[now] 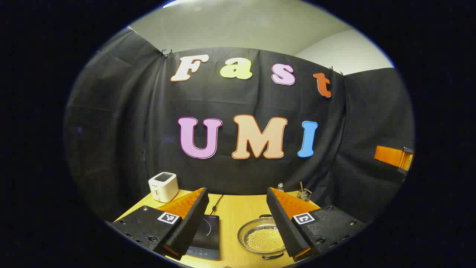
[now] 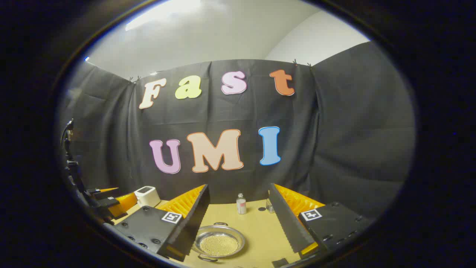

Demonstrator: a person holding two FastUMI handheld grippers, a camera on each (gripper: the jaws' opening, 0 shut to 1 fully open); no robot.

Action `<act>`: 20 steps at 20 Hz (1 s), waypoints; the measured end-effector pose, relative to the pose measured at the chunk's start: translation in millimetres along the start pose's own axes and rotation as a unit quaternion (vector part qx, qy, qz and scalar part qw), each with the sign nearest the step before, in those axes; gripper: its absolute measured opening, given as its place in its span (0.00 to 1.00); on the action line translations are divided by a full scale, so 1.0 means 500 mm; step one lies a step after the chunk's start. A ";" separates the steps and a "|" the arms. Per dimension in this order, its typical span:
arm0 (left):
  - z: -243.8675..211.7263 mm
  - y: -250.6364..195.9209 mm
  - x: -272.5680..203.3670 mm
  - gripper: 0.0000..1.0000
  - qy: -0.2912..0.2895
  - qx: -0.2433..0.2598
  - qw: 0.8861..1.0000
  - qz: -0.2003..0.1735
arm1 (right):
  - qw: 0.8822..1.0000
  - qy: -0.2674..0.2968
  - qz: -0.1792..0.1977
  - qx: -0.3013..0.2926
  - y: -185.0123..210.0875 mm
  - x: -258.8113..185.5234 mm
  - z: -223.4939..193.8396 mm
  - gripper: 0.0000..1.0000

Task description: First push the handle of the pot to place it horizontally, then grasp the pot with both hands and set it on the induction cooktop.

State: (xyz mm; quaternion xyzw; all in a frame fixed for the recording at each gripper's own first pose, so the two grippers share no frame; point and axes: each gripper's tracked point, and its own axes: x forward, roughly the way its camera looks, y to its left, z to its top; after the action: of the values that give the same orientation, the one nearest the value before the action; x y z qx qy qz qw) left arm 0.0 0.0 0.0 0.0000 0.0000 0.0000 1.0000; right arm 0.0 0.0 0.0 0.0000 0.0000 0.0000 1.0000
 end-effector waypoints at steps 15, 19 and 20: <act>-0.020 -0.004 0.002 0.91 0.013 0.001 1.000 -0.028 | 0.999 0.025 -0.020 0.005 0.030 0.000 -0.049 0.93; -0.028 0.016 -0.004 0.95 0.012 0.005 1.000 -0.018 | 0.999 0.035 -0.025 0.003 0.028 0.002 -0.065 0.93; -0.031 0.020 -0.007 0.95 0.013 0.006 1.000 -0.016 | 0.999 0.038 -0.026 0.003 0.029 0.002 -0.068 0.93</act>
State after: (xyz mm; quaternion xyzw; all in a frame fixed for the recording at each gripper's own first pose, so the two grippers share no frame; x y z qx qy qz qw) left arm -3.3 10.2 -15.3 0.0055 0.0135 -0.0158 0.9998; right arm 1.2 14.4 -34.0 0.0033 0.0379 -0.0257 0.9989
